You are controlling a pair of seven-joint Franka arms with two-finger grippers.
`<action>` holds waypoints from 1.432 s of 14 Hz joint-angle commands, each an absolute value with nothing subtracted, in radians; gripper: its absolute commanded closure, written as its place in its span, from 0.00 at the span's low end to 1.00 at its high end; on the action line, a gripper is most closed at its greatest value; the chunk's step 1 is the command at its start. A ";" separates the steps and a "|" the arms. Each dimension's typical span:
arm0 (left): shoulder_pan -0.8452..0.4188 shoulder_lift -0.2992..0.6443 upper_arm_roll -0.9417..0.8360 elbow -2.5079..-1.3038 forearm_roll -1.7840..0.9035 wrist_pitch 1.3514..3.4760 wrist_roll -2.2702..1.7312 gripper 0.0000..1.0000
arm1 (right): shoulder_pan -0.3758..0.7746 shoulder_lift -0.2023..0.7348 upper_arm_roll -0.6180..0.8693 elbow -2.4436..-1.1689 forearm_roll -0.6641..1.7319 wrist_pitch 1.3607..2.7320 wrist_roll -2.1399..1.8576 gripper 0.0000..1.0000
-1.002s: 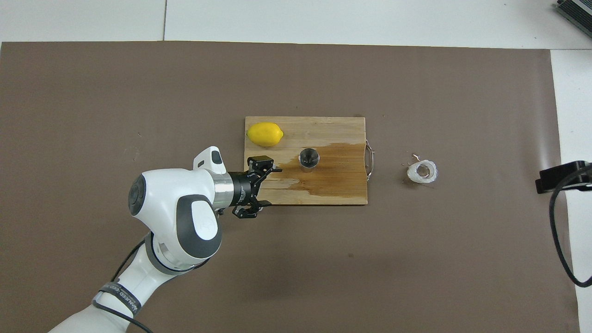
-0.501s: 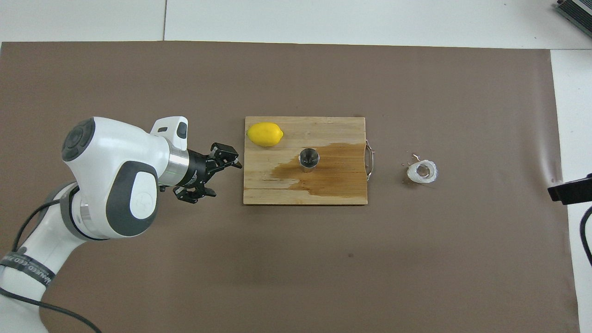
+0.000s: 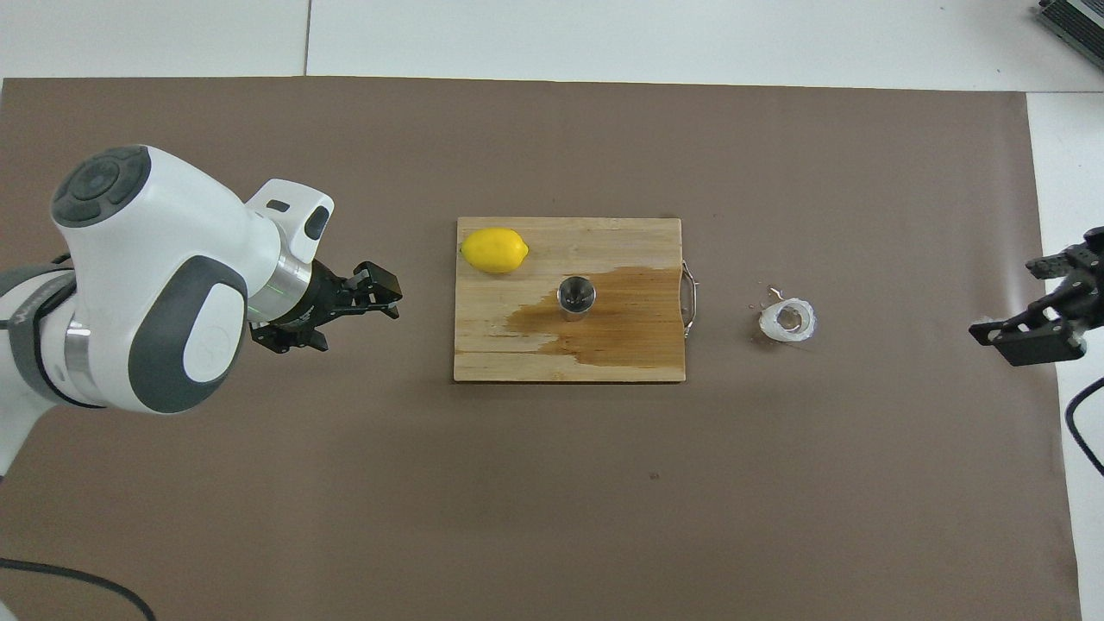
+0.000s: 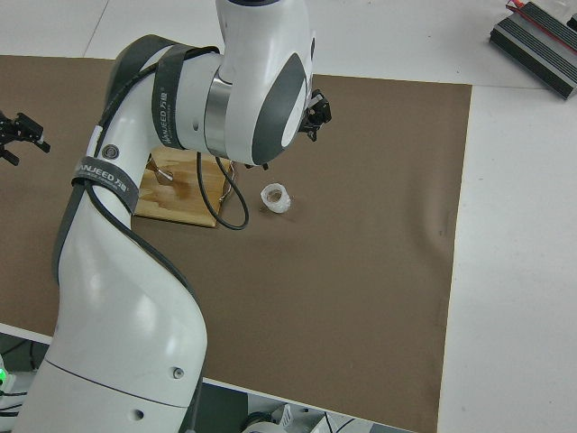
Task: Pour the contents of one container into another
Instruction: 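Withdraw the left gripper while the right gripper reaches the white cup, then grasp the small white cup with the right gripper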
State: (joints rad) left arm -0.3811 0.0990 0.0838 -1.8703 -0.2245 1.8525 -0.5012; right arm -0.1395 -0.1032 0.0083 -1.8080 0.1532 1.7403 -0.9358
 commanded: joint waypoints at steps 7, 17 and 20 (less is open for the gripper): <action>-0.201 0.054 0.083 -1.697 -0.054 1.746 0.007 0.00 | -0.270 0.155 0.008 -1.944 0.650 1.884 -1.722 0.00; -0.164 0.011 0.060 -1.572 -0.003 1.586 0.025 0.00 | -0.269 0.413 0.015 -1.965 0.880 1.845 -2.183 0.00; -0.086 -0.009 -0.040 -1.585 -0.003 1.562 0.020 0.00 | -0.255 0.411 0.017 -1.985 0.882 1.848 -2.212 0.00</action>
